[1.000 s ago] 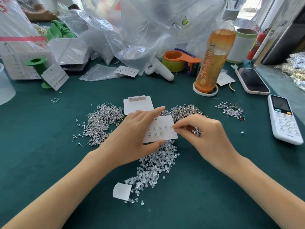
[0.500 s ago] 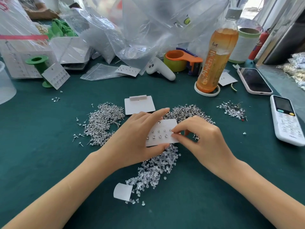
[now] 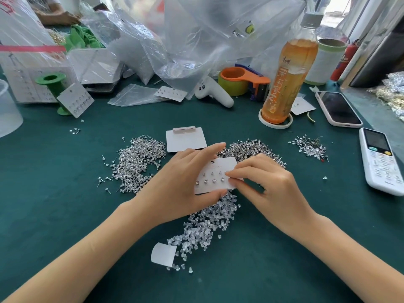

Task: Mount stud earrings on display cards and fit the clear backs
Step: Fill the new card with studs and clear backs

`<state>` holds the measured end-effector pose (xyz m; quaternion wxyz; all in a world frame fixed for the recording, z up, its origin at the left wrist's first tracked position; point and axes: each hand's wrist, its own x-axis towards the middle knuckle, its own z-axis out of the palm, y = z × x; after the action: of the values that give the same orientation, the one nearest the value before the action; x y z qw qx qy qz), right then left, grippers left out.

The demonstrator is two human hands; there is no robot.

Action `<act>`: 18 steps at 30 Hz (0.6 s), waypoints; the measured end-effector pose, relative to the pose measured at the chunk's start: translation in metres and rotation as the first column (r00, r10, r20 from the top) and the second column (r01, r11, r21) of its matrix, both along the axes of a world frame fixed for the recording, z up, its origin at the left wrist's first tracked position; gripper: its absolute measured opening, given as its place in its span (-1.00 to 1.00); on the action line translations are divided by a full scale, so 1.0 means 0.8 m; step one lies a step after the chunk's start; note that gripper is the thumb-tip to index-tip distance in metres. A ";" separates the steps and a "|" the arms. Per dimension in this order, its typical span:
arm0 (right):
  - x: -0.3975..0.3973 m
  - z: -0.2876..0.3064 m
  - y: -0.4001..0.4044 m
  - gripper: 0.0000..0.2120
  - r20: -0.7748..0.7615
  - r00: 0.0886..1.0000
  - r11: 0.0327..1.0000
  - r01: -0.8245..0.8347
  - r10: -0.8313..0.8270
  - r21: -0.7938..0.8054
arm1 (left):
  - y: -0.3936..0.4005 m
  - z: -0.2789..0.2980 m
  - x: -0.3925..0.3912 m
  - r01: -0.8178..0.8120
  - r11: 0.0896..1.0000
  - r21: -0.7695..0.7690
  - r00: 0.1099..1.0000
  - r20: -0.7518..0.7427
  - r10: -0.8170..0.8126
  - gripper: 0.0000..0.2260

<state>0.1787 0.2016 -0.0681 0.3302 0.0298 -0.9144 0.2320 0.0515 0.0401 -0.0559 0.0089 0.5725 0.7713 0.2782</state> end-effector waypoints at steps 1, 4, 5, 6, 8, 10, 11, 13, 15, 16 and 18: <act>0.000 0.000 0.000 -0.88 0.000 1.000 1.000 -0.001 0.001 -0.003 | 0.000 0.000 0.000 -0.002 1.000 0.007 1.000 0.010 0.001 -0.31; 0.002 0.002 -0.001 -0.84 -0.004 1.000 0.998 0.005 -0.005 -0.068 | 0.000 0.002 0.000 -0.015 1.000 0.013 1.000 0.023 0.014 -0.32; 0.002 0.003 0.000 -0.81 -0.006 1.000 0.993 0.023 -0.024 -0.119 | 0.000 0.003 0.000 -0.021 1.000 0.008 0.999 0.024 0.021 -0.32; 0.002 0.005 0.003 -0.79 -0.009 0.998 0.983 0.057 -0.059 -0.175 | 0.000 0.003 0.000 -0.026 1.000 0.003 0.999 0.026 0.026 -0.32; 0.004 0.008 0.014 -0.81 -0.013 0.985 0.951 0.163 -0.172 -0.264 | -0.001 0.003 -0.001 -0.032 0.999 -0.002 0.999 0.032 0.032 -0.31; 0.007 0.010 0.030 -0.84 0.029 0.960 0.919 0.277 -0.280 -0.281 | -0.001 0.003 -0.002 -0.037 0.999 -0.004 0.999 0.040 0.037 -0.31; 0.008 0.010 0.037 -0.85 0.073 0.946 0.910 0.324 -0.316 -0.259 | -0.001 0.003 -0.002 -0.041 0.999 -0.005 0.998 0.042 0.041 -0.31; 0.009 0.008 0.048 -0.90 0.181 0.920 0.908 0.379 -0.349 -0.177 | -0.001 0.003 -0.002 -0.049 0.999 -0.012 0.998 0.035 0.050 -0.32; 0.009 0.003 0.052 -0.92 0.281 0.894 0.913 0.391 -0.348 -0.112 | -0.001 0.003 -0.002 -0.056 0.998 -0.026 0.998 0.024 0.057 -0.31; 0.008 0.000 0.053 -0.92 0.315 0.885 0.916 0.389 -0.344 -0.093 | -0.002 0.002 -0.003 -0.058 0.998 -0.032 0.998 0.022 0.058 -0.31; 0.007 -0.002 0.052 -0.91 0.342 0.877 0.921 0.382 -0.336 -0.073 | -0.002 0.001 -0.003 -0.060 0.998 -0.035 0.998 0.019 0.060 -0.31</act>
<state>0.1841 0.2433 -0.0700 0.2148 -0.2019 -0.9272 0.2312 0.0493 0.0384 -0.0549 0.0184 0.5459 0.7927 0.2707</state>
